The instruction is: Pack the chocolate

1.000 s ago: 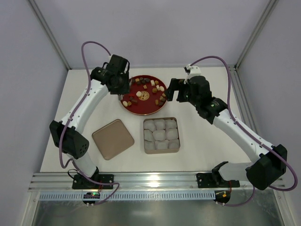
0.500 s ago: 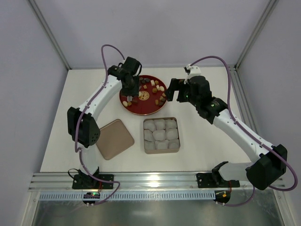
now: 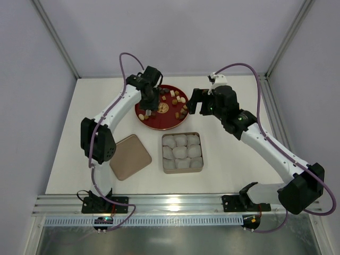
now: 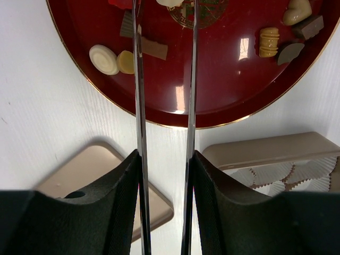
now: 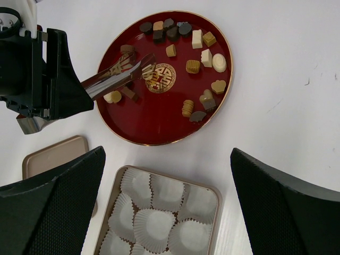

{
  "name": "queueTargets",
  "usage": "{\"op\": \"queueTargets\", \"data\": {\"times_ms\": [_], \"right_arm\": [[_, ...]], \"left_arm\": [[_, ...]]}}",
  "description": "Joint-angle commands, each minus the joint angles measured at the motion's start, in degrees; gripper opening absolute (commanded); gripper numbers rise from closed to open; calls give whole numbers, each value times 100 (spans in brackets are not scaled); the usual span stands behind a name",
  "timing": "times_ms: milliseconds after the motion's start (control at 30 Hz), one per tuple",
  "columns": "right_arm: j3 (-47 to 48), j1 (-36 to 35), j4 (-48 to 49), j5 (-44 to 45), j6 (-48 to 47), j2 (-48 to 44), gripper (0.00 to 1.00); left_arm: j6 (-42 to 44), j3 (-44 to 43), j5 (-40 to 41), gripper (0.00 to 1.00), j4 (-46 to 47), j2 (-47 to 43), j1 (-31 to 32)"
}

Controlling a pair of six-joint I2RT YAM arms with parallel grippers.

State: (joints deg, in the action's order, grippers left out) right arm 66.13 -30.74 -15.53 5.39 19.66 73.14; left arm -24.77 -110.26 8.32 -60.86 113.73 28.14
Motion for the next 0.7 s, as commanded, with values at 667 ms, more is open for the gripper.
{"op": "queueTargets", "data": {"times_ms": [667], "right_arm": [[234, -11, 76, 120, -50, -63, 100]], "left_arm": [[87, -215, -67, 37, 154, 158, 86]]}}
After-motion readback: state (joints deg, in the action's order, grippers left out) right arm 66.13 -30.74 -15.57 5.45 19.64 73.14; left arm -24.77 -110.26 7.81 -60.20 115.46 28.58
